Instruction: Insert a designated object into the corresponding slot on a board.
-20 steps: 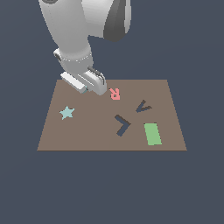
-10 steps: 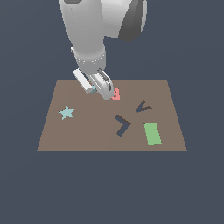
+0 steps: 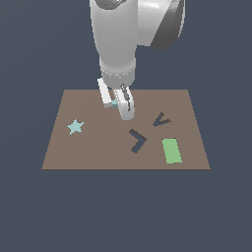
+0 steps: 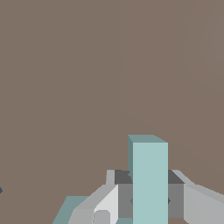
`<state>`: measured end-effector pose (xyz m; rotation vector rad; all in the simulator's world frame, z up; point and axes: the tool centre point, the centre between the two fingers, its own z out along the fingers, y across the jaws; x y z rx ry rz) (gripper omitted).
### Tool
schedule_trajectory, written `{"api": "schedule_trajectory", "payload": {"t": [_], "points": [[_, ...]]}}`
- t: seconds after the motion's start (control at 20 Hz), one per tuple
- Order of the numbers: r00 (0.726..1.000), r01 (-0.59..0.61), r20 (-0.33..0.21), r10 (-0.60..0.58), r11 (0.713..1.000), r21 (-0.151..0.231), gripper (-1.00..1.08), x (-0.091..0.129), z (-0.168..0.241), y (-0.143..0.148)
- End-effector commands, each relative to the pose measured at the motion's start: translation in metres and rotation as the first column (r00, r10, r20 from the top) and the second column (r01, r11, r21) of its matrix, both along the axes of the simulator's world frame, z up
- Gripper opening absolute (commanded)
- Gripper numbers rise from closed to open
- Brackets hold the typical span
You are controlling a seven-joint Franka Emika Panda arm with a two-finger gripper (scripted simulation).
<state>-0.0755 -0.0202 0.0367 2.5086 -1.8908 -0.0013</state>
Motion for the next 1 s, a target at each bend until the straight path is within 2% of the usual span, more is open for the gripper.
{"api": "schedule_trajectory", "payload": {"t": [0.0, 0.2, 0.4, 0.6, 0.95], "points": [[0.997, 0.082, 0.0, -0.082, 0.997, 0.0, -1.0, 0.007, 0.001, 0.01], [0.977, 0.211, 0.0, -0.211, 0.977, 0.0, -1.0, 0.02, 0.001, 0.024], [0.941, 0.339, 0.0, -0.339, 0.941, 0.0, -1.0, 0.036, 0.002, 0.037], [0.886, 0.463, 0.0, -0.463, 0.886, 0.0, -1.0, 0.053, 0.002, 0.047], [0.772, 0.636, 0.0, -0.636, 0.772, 0.0, -1.0, 0.082, 0.003, 0.058]]}}
